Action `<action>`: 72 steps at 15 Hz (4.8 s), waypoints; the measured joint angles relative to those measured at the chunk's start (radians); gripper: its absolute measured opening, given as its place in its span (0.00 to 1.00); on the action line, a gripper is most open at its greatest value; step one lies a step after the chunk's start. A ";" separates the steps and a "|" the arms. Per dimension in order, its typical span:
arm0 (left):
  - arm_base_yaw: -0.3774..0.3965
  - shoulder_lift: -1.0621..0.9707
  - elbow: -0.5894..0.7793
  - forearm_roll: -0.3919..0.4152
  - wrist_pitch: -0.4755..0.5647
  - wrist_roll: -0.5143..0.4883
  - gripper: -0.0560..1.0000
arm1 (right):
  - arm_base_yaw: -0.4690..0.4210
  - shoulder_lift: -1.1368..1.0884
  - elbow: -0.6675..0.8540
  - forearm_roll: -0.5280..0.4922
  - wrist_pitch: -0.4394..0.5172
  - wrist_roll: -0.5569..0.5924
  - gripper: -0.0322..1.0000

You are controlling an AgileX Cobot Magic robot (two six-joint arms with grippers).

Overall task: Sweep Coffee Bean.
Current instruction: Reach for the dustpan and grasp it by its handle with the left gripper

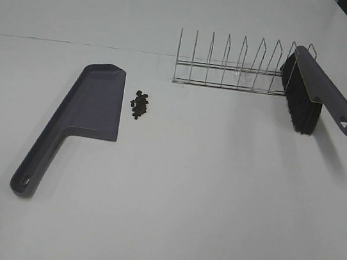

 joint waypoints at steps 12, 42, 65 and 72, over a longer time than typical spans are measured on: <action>0.000 0.000 0.000 0.000 0.000 0.000 0.73 | 0.000 0.000 0.000 0.000 0.000 0.000 0.83; 0.000 0.422 -0.062 -0.060 -0.420 -0.019 0.69 | 0.000 0.000 0.000 0.000 0.000 0.000 0.83; -0.330 2.018 -0.731 0.012 -0.217 -0.312 0.69 | 0.000 0.000 0.000 0.001 0.000 0.000 0.83; -0.330 2.118 -0.744 0.024 -0.289 -0.316 0.66 | 0.000 0.000 0.000 0.003 0.000 0.000 0.83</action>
